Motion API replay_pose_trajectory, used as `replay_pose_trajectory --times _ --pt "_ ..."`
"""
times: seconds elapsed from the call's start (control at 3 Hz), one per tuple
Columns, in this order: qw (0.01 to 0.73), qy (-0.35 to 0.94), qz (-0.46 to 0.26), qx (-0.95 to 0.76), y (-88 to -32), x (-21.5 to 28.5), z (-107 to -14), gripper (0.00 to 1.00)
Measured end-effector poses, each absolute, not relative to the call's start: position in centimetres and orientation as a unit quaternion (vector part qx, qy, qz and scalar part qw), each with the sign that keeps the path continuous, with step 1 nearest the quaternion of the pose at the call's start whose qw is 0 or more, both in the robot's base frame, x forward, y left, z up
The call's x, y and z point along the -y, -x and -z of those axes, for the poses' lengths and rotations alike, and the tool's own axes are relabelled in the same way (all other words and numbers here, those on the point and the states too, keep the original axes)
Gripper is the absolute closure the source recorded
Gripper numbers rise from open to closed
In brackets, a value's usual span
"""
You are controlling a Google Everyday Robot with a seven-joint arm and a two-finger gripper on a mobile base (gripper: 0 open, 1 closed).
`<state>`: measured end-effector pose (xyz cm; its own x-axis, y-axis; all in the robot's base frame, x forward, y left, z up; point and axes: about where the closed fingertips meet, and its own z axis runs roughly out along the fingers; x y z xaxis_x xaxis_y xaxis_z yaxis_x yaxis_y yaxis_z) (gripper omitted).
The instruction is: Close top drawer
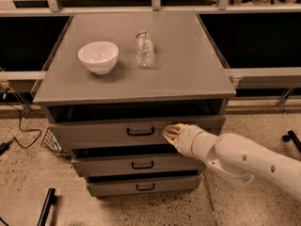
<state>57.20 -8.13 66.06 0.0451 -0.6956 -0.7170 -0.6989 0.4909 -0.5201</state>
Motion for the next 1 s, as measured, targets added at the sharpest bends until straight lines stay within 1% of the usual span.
replay_pose_trajectory --times 0.33,0.67,1.0 --pt "0.515 0.506 -0.004 -0.692 -57.3 8.1 -65.9 1.00" --pt "0.503 0.515 -0.022 -0.694 -57.0 8.2 -66.0 1.00" --pt "0.483 0.524 -0.051 -0.699 -55.3 8.8 -66.0 1.00"
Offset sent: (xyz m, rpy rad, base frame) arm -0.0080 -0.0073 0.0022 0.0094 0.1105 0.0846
